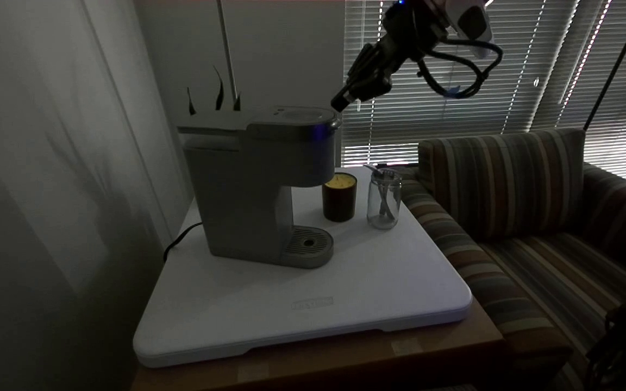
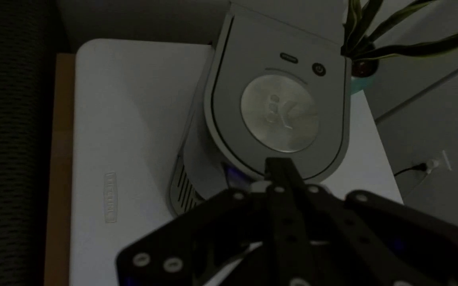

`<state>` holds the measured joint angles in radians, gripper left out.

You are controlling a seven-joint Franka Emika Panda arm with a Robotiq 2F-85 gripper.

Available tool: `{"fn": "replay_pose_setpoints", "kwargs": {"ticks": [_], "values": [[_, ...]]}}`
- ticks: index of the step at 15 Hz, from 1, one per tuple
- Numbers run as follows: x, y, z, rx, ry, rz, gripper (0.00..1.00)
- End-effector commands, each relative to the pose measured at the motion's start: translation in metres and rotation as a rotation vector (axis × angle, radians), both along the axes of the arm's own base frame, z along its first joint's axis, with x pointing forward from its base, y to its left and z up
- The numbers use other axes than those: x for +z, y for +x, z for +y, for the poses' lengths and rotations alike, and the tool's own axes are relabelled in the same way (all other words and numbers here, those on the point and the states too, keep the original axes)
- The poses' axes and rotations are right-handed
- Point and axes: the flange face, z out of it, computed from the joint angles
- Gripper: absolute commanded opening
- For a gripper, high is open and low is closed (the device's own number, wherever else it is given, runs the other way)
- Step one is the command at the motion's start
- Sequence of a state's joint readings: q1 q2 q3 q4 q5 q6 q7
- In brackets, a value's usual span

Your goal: Close the coffeemaker then open it

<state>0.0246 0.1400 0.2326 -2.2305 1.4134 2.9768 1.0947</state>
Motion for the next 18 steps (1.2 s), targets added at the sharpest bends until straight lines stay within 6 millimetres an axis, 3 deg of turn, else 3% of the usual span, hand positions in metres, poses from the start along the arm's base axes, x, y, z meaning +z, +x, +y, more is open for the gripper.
{"fn": "replay_pose_setpoints", "kwargs": {"ticks": [1, 7, 18], "values": [[-0.016, -0.005, -0.018, 0.008, -0.030, 0.006, 0.00], [-0.035, -0.017, -0.039, -0.002, -0.082, 0.050, 0.00], [-0.055, -0.007, -0.023, 0.031, -0.043, 0.063, 0.00]]}}
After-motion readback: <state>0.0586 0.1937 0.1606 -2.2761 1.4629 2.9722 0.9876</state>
